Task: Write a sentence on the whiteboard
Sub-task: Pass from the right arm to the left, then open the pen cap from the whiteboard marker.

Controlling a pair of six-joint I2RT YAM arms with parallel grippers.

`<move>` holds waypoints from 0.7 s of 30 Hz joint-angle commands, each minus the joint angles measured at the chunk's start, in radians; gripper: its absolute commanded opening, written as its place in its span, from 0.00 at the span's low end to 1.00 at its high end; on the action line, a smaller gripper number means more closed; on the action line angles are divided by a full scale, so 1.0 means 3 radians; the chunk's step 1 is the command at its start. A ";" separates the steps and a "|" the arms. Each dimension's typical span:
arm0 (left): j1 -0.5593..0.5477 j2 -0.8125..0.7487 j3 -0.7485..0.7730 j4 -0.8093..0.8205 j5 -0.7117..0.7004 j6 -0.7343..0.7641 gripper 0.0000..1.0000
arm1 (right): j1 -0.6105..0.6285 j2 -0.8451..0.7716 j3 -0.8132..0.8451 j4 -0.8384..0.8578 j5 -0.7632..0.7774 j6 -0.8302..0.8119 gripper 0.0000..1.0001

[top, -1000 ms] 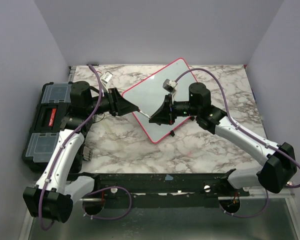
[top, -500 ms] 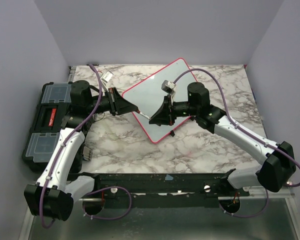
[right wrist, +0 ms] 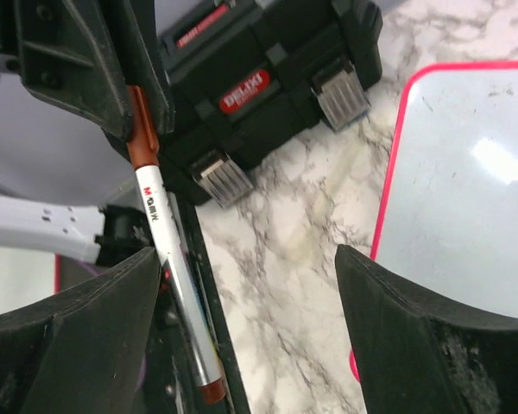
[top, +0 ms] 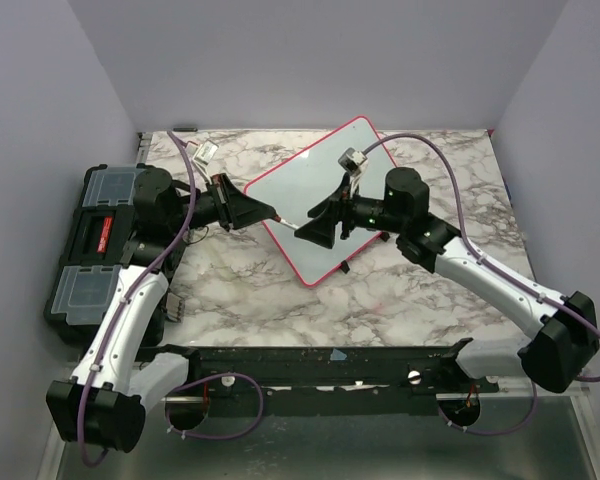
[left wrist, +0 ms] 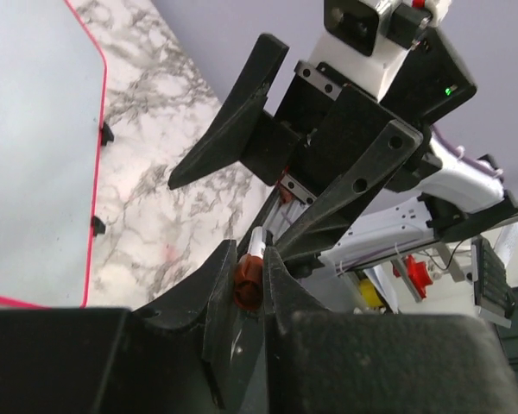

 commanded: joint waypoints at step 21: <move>0.0014 -0.0125 -0.0380 0.2376 -0.0524 -0.1566 0.00 | 0.0007 -0.0055 0.0023 0.1862 -0.0200 0.1454 0.57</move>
